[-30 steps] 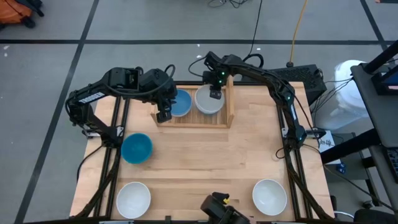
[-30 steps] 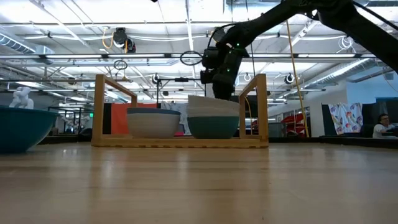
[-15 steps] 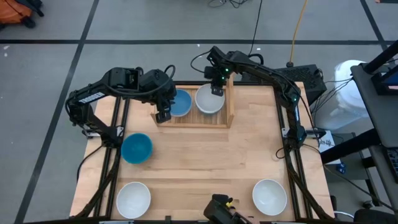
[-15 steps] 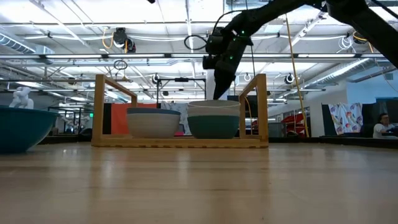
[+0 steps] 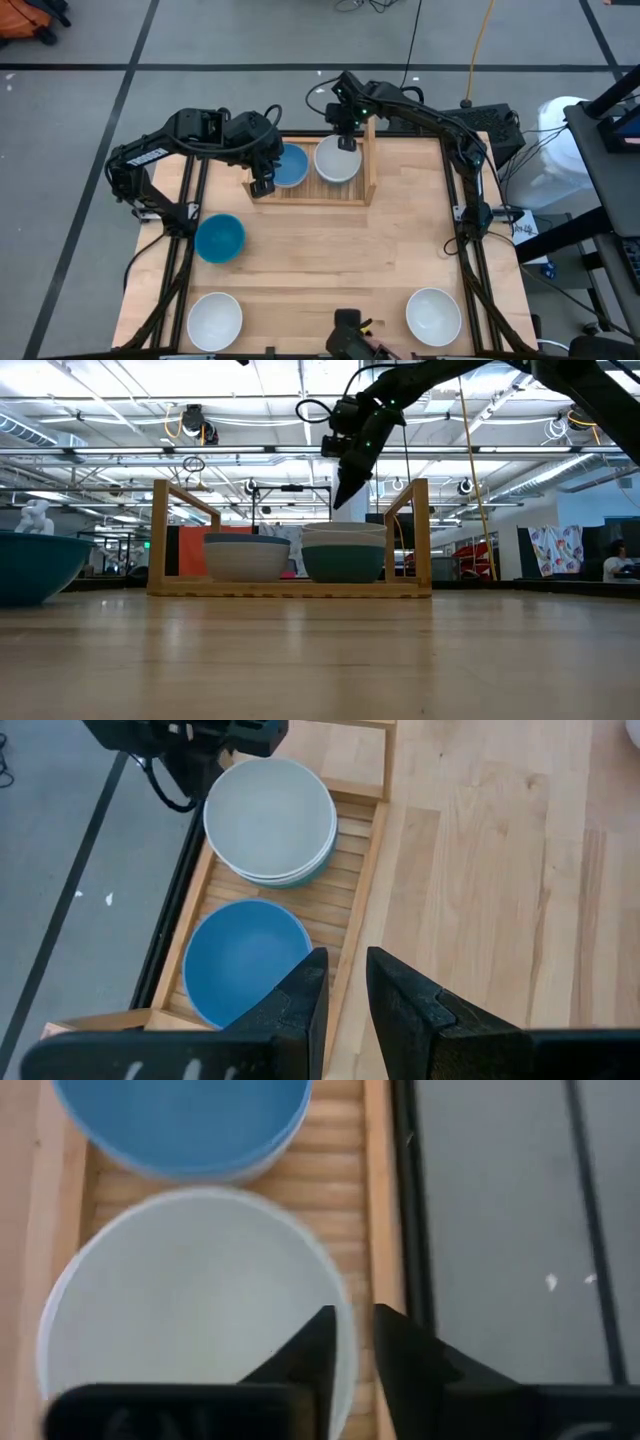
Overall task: Place and stack bowls onto a shelf
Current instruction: Stack the white bowl on the right blue bowl on the shelf
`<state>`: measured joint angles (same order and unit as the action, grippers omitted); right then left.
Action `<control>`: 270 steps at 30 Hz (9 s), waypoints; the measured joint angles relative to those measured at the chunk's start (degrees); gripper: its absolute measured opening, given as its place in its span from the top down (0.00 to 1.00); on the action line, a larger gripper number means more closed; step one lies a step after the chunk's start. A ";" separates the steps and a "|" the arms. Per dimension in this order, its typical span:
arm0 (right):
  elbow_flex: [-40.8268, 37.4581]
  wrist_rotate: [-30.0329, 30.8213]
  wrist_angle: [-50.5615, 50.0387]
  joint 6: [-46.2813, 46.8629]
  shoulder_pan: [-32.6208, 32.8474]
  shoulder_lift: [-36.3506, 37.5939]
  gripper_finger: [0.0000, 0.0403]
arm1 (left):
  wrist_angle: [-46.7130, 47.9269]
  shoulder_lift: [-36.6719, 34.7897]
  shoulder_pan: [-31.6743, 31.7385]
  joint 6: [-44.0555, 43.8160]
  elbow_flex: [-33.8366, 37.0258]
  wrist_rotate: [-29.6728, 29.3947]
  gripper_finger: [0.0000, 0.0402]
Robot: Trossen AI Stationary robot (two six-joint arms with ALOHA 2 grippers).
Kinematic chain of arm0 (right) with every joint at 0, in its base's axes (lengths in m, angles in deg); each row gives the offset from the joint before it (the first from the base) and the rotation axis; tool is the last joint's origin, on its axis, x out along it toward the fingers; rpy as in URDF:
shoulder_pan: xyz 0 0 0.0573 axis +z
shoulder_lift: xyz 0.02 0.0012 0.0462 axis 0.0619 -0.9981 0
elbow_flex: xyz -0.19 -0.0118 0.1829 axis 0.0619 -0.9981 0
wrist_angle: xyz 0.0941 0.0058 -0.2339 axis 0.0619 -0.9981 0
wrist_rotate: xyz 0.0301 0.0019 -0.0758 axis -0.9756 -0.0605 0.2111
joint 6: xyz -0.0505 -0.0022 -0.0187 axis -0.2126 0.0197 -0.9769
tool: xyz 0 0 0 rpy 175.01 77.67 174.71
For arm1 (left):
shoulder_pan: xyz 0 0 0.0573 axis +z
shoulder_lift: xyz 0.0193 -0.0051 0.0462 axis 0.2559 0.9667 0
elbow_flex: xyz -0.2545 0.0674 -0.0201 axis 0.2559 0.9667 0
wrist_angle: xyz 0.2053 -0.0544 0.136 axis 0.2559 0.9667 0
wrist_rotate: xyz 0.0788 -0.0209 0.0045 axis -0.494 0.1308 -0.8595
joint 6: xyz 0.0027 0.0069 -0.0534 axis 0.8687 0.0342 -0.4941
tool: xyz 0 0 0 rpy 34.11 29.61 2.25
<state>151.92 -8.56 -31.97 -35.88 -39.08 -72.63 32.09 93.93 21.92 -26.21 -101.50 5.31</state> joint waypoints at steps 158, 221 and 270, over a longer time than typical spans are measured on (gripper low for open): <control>-11.87 5.88 -10.93 10.10 4.90 47.71 1.00 | -22.00 0.00 -51.17 -42.64 53.59 17.02 0.80; -11.87 5.90 -10.93 7.31 4.90 47.69 1.00 | 7.64 -9.75 -6.59 -25.29 20.70 3.14 0.99; -11.87 5.92 -10.96 7.04 4.87 47.69 1.00 | 4.62 28.10 34.14 9.62 -2.71 14.02 0.99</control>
<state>140.06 -2.63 -42.93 -28.84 -34.20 -24.94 36.72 122.03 56.06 -16.59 -104.21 19.33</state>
